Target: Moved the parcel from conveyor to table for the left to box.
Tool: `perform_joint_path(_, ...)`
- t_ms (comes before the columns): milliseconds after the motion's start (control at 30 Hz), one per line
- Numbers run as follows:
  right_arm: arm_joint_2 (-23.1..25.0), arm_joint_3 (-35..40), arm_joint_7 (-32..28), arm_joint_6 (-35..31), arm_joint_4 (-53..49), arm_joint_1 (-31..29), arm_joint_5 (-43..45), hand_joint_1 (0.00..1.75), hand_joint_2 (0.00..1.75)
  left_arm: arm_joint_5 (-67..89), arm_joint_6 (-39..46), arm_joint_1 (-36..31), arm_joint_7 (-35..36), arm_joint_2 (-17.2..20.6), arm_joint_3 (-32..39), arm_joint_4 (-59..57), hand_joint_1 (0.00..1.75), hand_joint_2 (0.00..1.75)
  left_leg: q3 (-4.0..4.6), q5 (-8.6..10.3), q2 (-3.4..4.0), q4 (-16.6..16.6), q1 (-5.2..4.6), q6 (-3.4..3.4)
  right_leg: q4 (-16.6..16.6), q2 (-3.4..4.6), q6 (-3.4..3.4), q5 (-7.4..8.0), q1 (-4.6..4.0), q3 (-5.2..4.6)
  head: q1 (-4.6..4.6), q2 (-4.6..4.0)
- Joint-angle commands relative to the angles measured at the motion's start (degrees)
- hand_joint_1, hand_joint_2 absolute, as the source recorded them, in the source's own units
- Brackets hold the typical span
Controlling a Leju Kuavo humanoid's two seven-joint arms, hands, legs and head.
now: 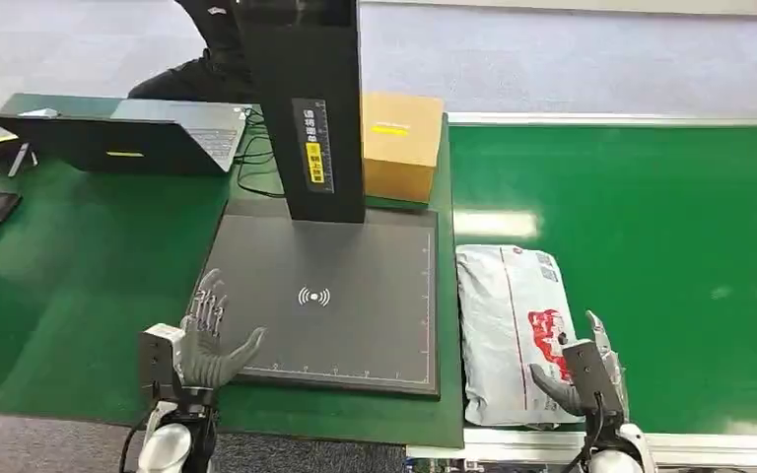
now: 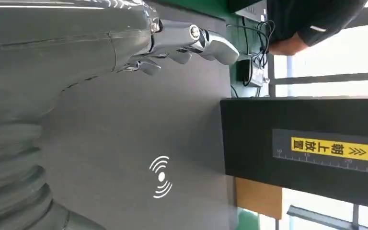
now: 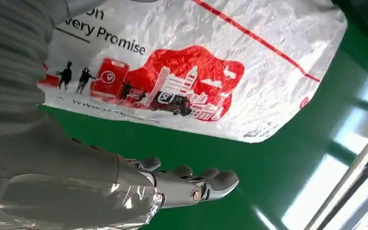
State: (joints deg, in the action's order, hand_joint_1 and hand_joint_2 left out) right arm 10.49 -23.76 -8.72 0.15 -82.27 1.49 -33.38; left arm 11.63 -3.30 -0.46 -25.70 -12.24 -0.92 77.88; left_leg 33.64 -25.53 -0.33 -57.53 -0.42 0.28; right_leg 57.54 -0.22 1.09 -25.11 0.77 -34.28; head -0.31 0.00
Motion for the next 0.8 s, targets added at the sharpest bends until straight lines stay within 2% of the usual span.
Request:
perform_joint_path(33, -5.50, 7.42, 13.84, 11.51, 19.67, -3.89, -2.49, 0.00, 1.75, 1.23, 0.22, -2.47, 2.59, 1.96, -2.05, -5.72, 0.00, 1.75, -0.28, 0.01, 0.18, 0.20, 0.11, -0.11, -0.27, 0.17, -0.08, 0.09, -0.11, 0.28, 0.00, 0.00)
perform_joint_path(133, -5.99, 8.22, 13.38, 10.51, 22.35, -3.63, -2.50, 0.00, 1.75, 1.25, 0.30, -1.73, 3.14, 1.79, -2.25, -4.99, 0.00, 1.75, -0.23, 0.01, 0.07, 0.14, 0.10, -0.08, -0.21, 0.07, -0.05, 0.05, -0.10, 0.25, 0.00, 0.00)
perform_joint_path(600, -6.06, 8.33, 13.60, 10.59, 21.37, -3.14, -2.59, 0.00, 1.75, 1.25, 0.30, -1.57, 3.11, 1.74, -2.37, -4.90, 0.00, 1.75, -0.68, -0.01, 0.07, 0.11, 0.14, 0.07, -0.36, 0.02, -0.07, 0.03, -0.12, 0.73, 0.02, 0.00)
perform_joint_path(767, -6.43, 9.14, 16.34, 12.22, 20.75, -1.85, -3.88, 0.00, 1.75, 1.15, 0.44, -1.60, 3.44, 1.77, -2.73, -5.06, 0.00, 1.75, -0.88, -0.01, 0.06, 0.10, 0.13, 0.13, -0.43, 0.01, 0.00, 0.05, -0.11, 0.99, 0.00, 0.00)
perform_joint_path(800, -6.24, 9.02, 14.71, 11.53, 20.21, -1.85, -3.47, 0.49, 1.75, 1.03, 0.57, -1.39, 3.49, 1.78, -2.66, -4.69, 0.00, 1.75, -0.87, 0.03, 0.00, 0.12, 0.13, 0.13, -0.48, -0.06, -0.01, 0.07, -0.11, 1.01, 0.00, 0.00)
